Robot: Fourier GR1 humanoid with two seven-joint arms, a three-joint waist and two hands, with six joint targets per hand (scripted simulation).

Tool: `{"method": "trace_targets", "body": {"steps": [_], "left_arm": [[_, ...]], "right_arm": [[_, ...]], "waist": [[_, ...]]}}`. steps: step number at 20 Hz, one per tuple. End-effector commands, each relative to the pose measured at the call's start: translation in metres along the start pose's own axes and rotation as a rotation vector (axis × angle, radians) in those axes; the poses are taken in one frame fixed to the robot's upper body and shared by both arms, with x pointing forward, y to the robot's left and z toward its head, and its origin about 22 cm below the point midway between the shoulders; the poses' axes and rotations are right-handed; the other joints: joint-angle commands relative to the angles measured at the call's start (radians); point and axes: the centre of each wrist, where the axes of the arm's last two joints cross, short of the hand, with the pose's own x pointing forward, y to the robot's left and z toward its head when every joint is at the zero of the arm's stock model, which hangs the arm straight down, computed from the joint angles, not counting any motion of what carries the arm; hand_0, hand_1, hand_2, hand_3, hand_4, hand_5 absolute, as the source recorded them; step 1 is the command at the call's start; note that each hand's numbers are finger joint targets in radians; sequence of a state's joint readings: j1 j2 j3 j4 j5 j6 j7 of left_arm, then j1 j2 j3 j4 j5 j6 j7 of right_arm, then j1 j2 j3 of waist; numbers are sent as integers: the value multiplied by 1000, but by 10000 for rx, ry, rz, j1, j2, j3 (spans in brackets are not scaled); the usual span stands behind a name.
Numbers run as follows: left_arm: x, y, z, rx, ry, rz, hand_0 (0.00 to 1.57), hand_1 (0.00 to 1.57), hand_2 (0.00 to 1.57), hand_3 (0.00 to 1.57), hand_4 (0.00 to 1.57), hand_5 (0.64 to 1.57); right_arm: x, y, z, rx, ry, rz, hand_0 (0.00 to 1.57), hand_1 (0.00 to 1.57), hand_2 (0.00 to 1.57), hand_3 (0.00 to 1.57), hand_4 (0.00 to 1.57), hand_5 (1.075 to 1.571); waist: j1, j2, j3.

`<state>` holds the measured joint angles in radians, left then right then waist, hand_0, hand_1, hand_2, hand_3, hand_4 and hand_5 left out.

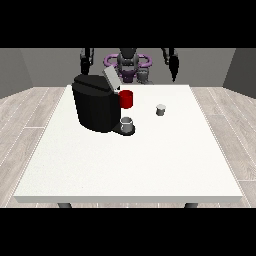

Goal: Insert the coffee pod into the coffee machine and close the lid

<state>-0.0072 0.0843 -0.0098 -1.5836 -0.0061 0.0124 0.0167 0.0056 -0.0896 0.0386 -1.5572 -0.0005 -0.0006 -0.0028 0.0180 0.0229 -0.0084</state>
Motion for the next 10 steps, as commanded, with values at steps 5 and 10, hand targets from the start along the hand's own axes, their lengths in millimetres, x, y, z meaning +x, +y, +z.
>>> {"method": "trace_targets", "body": {"steps": [5, 10], "left_arm": [[-8, -19, -3, -251, -1292, 477, 0, 0, 0, 0, 240, 1571], [3, 26, -13, -445, -1175, -989, 0, 0, 0, 0, 320, 1571]], "right_arm": [[-3, -24, -2, -54, 421, 11, 0, 0, 0, 0, 128, 1571], [-7, -9, 6, -1903, -839, -592, 0, 0, 0, 0, 94, 1571]], "waist": [[-321, -396, 84], [-858, -507, 86]]}}
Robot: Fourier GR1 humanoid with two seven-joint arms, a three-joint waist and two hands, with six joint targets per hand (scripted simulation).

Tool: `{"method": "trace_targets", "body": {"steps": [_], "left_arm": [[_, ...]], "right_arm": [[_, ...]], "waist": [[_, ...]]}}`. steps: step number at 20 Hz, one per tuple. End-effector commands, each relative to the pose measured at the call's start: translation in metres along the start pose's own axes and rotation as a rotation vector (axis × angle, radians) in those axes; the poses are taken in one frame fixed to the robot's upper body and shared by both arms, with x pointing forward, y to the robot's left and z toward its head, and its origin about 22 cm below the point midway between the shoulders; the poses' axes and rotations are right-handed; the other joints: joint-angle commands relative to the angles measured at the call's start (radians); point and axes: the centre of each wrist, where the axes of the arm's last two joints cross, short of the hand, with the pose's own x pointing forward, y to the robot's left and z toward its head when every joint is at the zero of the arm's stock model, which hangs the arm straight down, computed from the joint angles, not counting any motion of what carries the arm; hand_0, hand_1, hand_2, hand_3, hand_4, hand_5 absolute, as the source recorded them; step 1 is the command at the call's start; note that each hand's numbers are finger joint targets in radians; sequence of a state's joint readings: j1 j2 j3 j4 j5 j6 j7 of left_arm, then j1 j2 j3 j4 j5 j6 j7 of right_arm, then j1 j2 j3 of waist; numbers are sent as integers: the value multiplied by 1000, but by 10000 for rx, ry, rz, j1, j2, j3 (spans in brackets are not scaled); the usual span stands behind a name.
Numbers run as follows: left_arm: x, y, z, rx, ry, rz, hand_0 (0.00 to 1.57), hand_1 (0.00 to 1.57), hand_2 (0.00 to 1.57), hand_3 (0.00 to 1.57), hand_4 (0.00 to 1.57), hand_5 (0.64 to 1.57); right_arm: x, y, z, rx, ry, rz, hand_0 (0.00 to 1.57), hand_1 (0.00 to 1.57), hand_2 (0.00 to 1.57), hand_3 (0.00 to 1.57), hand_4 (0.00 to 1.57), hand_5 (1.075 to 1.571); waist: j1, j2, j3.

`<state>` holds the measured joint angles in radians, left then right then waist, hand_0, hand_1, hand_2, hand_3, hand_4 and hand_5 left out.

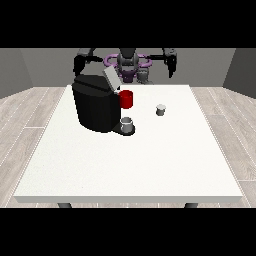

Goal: Insert the coffee pod into the coffee machine and close the lid

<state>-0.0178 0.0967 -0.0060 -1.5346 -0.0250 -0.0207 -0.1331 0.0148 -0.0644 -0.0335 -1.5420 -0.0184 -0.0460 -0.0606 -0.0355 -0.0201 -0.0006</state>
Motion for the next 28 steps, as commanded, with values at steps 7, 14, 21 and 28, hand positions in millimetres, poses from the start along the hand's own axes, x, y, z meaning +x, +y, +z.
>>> {"method": "trace_targets", "body": {"steps": [7, 14, 21, 28], "left_arm": [[22, 43, -49, -429, 571, -1817, 0, 0, 0, 0, 0, 1571], [25, 93, -85, 114, 869, -2328, 0, 0, 0, 0, 0, 1571], [12, 94, -104, 527, 1714, -2777, 0, 0, 0, 0, 0, 1571], [-11, 85, -99, -462, 2743, -3757, 0, 0, 0, 0, 0, 1571]], "right_arm": [[15, 15, -13, -409, -1063, -509, 0, 0, 0, 0, 158, 1571], [34, 35, -17, 418, -1795, -647, 0, 0, 0, 0, 192, 1571], [55, 49, -31, 573, -1874, -536, 0, 0, 0, 0, 340, 1571], [46, 26, -41, 43, -941, -144, 0, 0, 0, 0, 372, 1571]], "waist": [[-494, 641, 6], [-1361, 1792, 2], [-1420, 2271, 0], [-1027, 1748, 3]]}}
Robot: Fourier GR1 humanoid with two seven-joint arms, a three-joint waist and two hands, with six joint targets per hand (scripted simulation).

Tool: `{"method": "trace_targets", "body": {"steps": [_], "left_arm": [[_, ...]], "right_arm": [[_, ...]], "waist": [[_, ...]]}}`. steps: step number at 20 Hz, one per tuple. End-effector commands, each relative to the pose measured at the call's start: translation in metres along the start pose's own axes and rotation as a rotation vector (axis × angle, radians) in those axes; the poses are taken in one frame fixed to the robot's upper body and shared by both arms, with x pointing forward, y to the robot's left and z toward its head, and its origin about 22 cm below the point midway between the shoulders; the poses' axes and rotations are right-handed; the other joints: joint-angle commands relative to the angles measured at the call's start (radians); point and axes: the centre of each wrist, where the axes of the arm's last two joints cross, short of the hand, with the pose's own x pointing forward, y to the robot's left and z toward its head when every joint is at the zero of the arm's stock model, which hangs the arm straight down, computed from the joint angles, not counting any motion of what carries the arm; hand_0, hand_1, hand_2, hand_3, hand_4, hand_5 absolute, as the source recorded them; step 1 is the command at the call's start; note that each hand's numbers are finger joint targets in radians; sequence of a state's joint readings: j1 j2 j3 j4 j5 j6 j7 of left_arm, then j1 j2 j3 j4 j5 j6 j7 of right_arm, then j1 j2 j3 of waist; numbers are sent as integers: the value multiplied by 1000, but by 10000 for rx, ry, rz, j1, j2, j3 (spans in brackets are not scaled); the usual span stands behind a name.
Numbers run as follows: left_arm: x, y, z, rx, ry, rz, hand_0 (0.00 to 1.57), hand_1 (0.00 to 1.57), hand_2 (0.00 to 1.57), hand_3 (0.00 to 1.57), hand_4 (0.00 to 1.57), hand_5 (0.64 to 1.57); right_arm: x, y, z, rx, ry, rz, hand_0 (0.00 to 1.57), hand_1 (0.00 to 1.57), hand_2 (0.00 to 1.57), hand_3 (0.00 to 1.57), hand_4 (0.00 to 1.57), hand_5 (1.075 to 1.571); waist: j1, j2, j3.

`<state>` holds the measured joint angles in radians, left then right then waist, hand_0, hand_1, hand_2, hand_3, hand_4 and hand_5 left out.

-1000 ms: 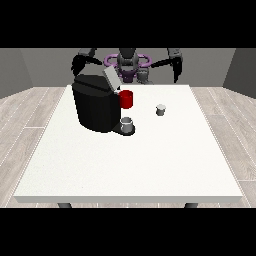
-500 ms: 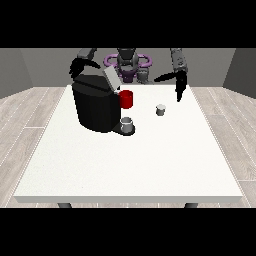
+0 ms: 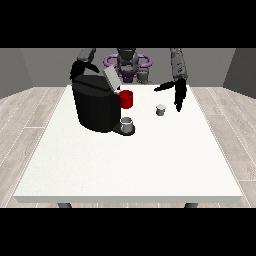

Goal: Insert the coffee pod into the coffee machine and close the lid

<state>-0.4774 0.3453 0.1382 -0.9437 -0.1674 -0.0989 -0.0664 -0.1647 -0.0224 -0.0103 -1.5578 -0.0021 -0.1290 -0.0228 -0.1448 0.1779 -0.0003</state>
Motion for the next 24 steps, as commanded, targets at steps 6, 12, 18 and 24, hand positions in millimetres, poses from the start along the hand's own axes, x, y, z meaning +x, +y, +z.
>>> {"method": "trace_targets", "body": {"steps": [6, 12, 18, 24], "left_arm": [[4, -22, -18, -473, 64, -1383, 105, 105, 502, 0, 0, 1571], [8, -29, -26, -557, 937, -1879, 758, 758, 820, 513, 0, 1571], [-9, -3, -21, -423, 955, -3532, 568, 568, 698, 414, 0, 1571], [-29, -4, -18, 507, 355, -4049, 695, 695, 831, 592, 0, 1571]], "right_arm": [[-17, 7, -12, -251, 484, 476, 0, 0, 0, 0, 423, 1571], [-41, 12, 0, -384, 733, 685, 0, 0, 0, 0, 356, 1571], [-31, 4, -1, 149, 806, 289, 0, 0, 0, 0, 435, 1571], [-5, 14, -3, 444, 125, 436, 0, 0, 0, 0, 520, 1571]], "waist": [[256, 254, 2], [231, 26, 4], [-151, 180, 2], [-566, 586, -4]]}}
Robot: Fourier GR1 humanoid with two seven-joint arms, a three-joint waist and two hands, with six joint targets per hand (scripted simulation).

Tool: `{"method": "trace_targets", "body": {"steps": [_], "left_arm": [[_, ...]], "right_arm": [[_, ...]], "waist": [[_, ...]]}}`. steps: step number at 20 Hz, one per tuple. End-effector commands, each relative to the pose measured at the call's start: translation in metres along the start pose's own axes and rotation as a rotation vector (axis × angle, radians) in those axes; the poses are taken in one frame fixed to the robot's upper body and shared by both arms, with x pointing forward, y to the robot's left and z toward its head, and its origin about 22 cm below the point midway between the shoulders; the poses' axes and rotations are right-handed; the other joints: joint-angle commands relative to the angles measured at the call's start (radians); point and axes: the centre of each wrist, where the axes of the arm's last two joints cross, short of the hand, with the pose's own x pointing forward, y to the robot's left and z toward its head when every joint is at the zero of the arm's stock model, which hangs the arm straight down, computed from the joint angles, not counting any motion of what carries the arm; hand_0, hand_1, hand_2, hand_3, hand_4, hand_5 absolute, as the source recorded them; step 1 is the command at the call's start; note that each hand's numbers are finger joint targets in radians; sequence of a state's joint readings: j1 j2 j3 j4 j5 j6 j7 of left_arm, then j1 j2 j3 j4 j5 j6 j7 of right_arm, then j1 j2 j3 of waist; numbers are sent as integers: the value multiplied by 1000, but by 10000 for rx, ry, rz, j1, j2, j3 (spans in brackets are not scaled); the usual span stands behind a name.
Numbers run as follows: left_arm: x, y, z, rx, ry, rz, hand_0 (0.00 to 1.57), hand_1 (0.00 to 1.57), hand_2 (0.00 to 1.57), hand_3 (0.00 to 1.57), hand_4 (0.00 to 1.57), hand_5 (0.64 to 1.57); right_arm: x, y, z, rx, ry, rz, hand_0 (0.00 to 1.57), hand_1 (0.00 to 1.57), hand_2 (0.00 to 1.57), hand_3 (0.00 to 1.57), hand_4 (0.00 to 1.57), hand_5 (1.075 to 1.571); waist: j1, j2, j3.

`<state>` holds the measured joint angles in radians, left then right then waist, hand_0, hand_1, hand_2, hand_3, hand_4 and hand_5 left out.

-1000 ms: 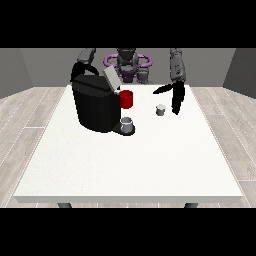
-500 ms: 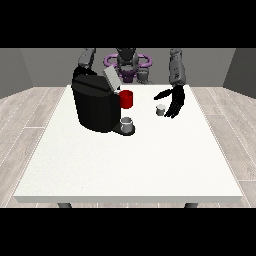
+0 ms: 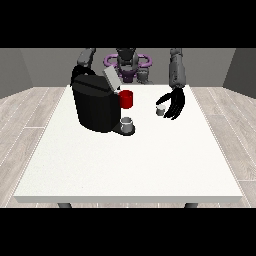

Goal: Insert the coffee pod into the coffee machine and close the lid

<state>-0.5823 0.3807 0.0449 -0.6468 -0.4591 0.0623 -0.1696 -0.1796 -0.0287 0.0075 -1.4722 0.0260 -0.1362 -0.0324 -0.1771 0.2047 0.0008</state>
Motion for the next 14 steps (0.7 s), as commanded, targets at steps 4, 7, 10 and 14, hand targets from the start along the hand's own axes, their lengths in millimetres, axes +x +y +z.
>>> {"method": "trace_targets", "body": {"steps": [4, 7, 10, 14], "left_arm": [[11, 8, -13, 977, -886, -349, 775, 775, 917, 692, 351, 1571], [26, -6, -16, 615, -610, -855, 836, 836, 974, 748, 380, 1571], [4, -12, -8, 1289, -763, -1682, 987, 987, 1095, 867, 286, 1571], [8, 5, -15, 596, -433, -1968, 1028, 1028, 1112, 890, 287, 1571]], "right_arm": [[19, 12, -12, -207, -624, -84, 0, 0, 0, 0, 524, 1571], [-10, -7, -14, -454, -95, -189, 0, 0, 0, 0, 500, 1571], [7, 8, -7, -14, -440, -256, 0, 0, 0, 0, 514, 1571], [6, 20, -6, -368, -98, -410, 0, 0, 0, 0, 487, 1571]], "waist": [[-32, 513, -13], [355, 120, -7], [-207, 593, -13], [32, 262, -12]]}}
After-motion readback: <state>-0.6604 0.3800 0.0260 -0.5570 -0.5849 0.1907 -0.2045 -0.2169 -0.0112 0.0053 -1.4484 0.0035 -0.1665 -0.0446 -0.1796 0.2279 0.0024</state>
